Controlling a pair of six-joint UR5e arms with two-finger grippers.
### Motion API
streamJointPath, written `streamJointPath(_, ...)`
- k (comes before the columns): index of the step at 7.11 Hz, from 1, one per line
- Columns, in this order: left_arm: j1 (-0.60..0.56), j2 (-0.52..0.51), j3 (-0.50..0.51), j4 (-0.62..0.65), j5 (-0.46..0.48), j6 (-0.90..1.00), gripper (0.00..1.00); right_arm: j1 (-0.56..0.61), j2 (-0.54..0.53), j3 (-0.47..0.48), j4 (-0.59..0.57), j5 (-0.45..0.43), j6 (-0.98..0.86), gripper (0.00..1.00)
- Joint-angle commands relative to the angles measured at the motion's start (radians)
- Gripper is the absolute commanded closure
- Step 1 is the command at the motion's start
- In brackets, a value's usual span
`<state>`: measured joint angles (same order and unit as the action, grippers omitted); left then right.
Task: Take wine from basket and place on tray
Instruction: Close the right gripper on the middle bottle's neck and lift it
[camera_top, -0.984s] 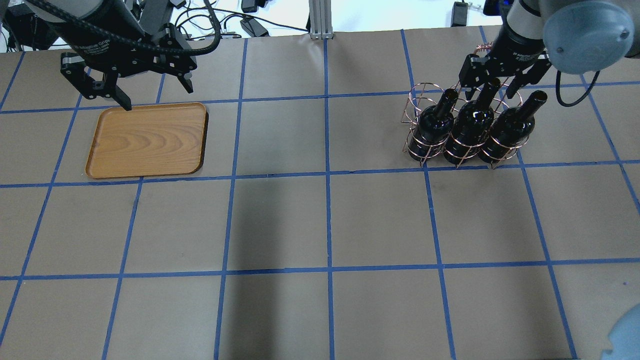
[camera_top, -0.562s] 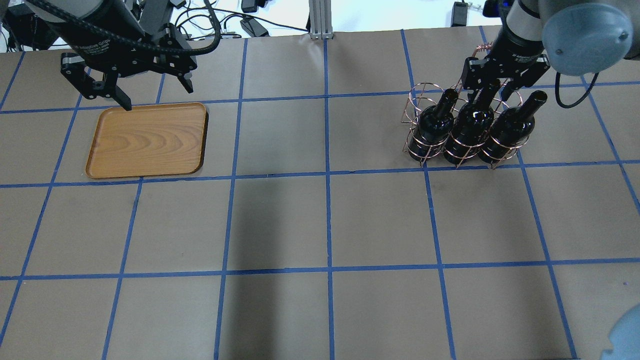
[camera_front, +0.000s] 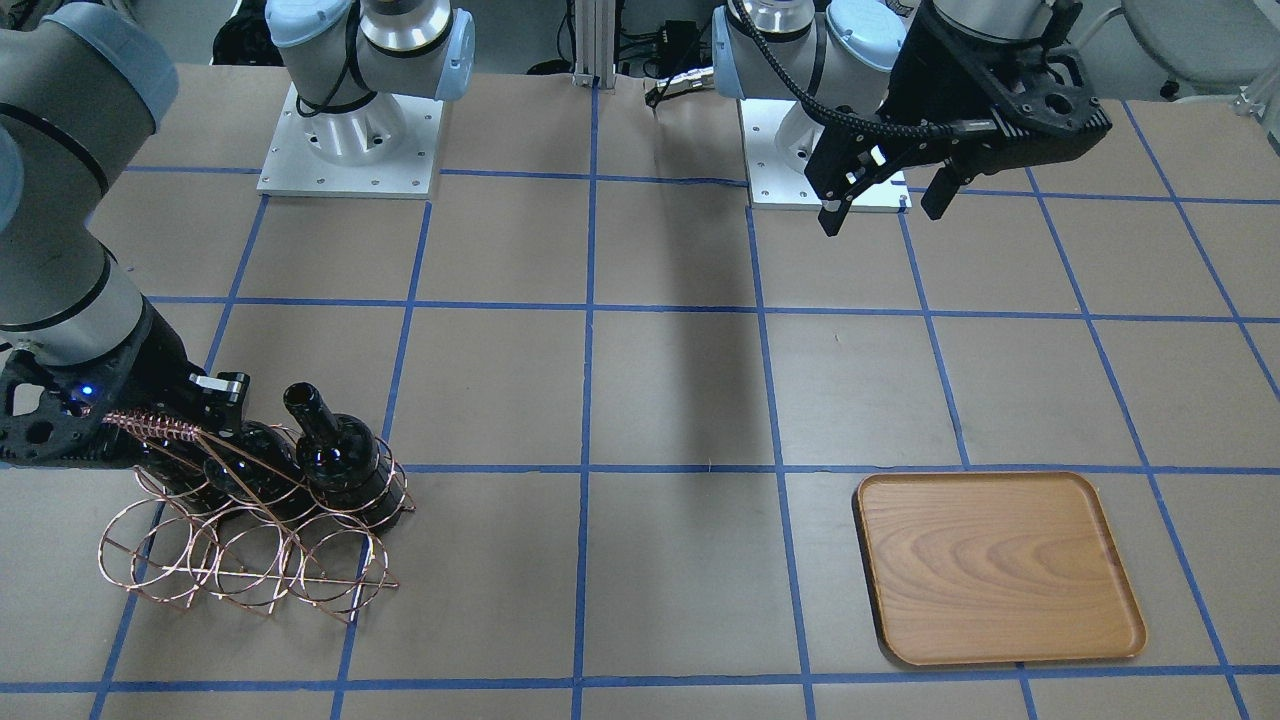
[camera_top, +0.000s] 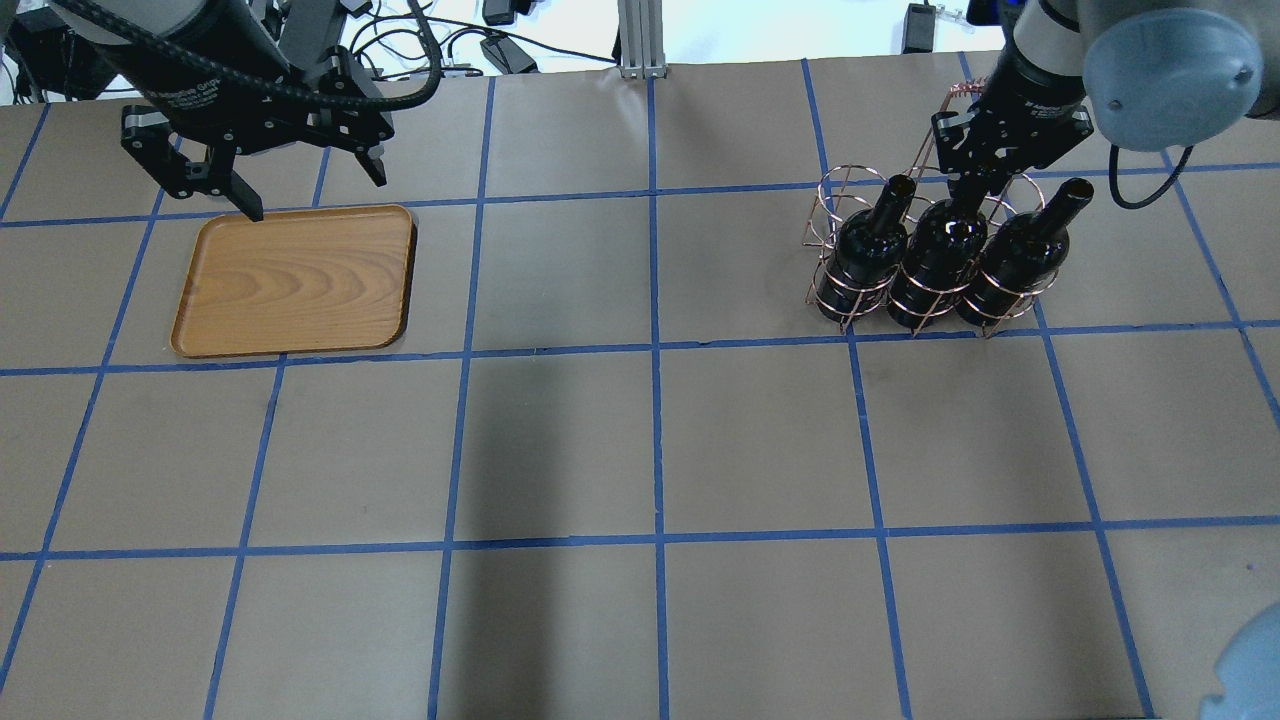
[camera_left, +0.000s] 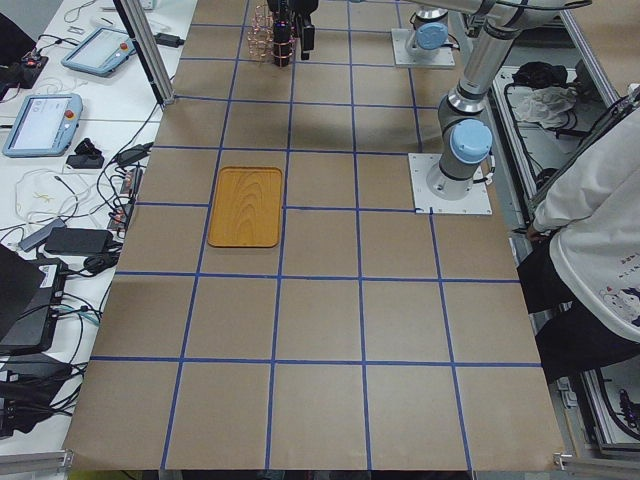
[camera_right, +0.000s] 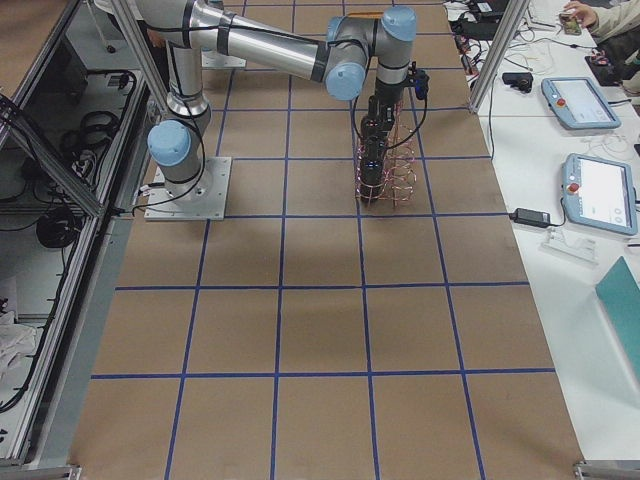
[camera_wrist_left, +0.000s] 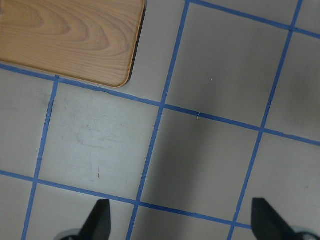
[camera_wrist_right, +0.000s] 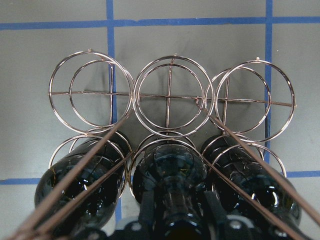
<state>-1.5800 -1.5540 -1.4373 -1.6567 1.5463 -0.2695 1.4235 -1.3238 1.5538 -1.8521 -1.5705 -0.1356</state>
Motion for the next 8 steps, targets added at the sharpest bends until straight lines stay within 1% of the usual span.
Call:
streamJointPath(1, 0.000, 0.000, 0.000, 0.000, 0.000, 0.001, 0.00, 0.000, 0.005, 0.000, 0.010, 0.001, 0.004, 0.82)
streamJointPath(2, 0.000, 0.000, 0.000, 0.000, 0.000, 0.001, 0.00, 0.000, 0.000, -0.007, 0.013, -0.003, 0.001, 0.87)
streamJointPath(3, 0.000, 0.000, 0.000, 0.000, 0.000, 0.001, 0.00, 0.000, -0.012, -0.018, 0.016, -0.005, -0.001, 0.88)
streamJointPath(5, 0.000, 0.000, 0.000, 0.000, 0.000, 0.000, 0.00, 0.000, -0.047, -0.075, 0.121, -0.005, -0.001, 0.90)
streamJointPath(6, 0.000, 0.000, 0.000, 0.000, 0.000, 0.001, 0.00, 0.000, -0.072, -0.125, 0.205, -0.005, -0.001, 0.91)
streamJointPath(7, 0.000, 0.000, 0.000, 0.000, 0.000, 0.001, 0.00, 0.000, -0.119, -0.161, 0.296, -0.006, -0.004, 0.91)
streamJointPath(8, 0.000, 0.000, 0.000, 0.000, 0.000, 0.001, 0.00, 0.000, -0.179, -0.173, 0.370, -0.016, -0.004, 0.92)
